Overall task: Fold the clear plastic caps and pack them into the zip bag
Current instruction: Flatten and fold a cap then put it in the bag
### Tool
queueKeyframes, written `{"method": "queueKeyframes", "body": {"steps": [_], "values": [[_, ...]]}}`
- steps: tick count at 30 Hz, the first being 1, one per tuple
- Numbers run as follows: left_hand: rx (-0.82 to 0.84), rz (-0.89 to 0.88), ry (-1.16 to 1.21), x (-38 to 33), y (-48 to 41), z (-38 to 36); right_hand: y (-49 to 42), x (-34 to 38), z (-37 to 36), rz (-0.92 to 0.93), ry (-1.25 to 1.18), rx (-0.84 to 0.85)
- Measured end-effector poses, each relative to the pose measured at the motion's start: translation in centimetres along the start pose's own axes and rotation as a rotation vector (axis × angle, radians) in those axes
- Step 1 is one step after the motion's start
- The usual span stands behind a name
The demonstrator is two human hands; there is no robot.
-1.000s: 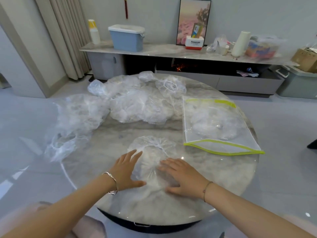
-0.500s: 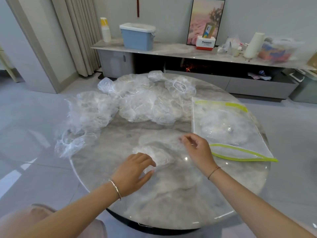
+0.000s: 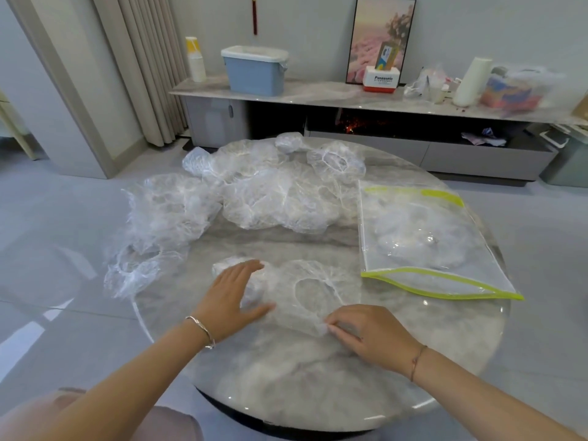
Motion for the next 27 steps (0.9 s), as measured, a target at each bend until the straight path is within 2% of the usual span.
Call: {"method": "queueKeyframes", "body": {"steps": [3, 4, 6, 7, 9, 12, 15, 19, 22, 25, 27], "values": [[0.208, -0.179, -0.073, -2.9, 1.0, -2.8, 0.8, -1.2, 0.1, -0.195, -0.242, 0.006], [0.212, -0.229, -0.097, -3.3, 1.2, -3.5, 1.0, -1.3, 0.2, -0.249, -0.352, 0.000], [0.090, -0.327, -0.102, -4.4, 1.3, -3.5, 1.3, -1.8, 0.4, -0.347, -0.575, -0.064], [0.027, -0.322, -0.063, -4.6, 1.1, -3.0, 1.5, -2.1, 0.6, -0.400, -0.661, -0.116], [0.033, -0.192, 0.100, -4.5, 0.5, -2.3, 1.9, -3.3, 1.0, -0.516, -0.752, -0.206], [0.209, 0.077, 0.258, -3.1, 0.5, -3.4, 2.7, -4.6, 0.8, -0.629, -0.737, -0.216], [0.283, 0.109, 0.210, -3.2, 0.9, -4.4, 3.3, -5.6, 0.0, -0.695, -0.731, -0.196], [0.284, 0.188, 0.240, -3.1, 1.1, -4.8, 3.6, -6.8, -0.8, -0.799, -0.719, -0.261], [0.184, 0.183, 0.213, -3.2, 1.3, -4.0, 3.5, -6.8, 0.8, -0.704, -0.425, -0.348], [0.006, -0.048, 0.029, -5.1, 1.2, -2.4, 2.2, -3.1, 3.0, -0.300, -0.117, -0.411], [0.007, -0.234, -0.064, -6.7, 1.6, -2.3, 1.6, -0.2, 3.0, -0.047, 0.046, -0.366]]}}
Point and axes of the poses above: each hand's wrist, its own y-axis away from the middle knuckle, its own z-axis out of the back of the hand, x = y × z, the point moved 8 cm from there along -y, towards the middle knuckle, and after that the axes turned 6 degrees about z, right-handed, at the moved point
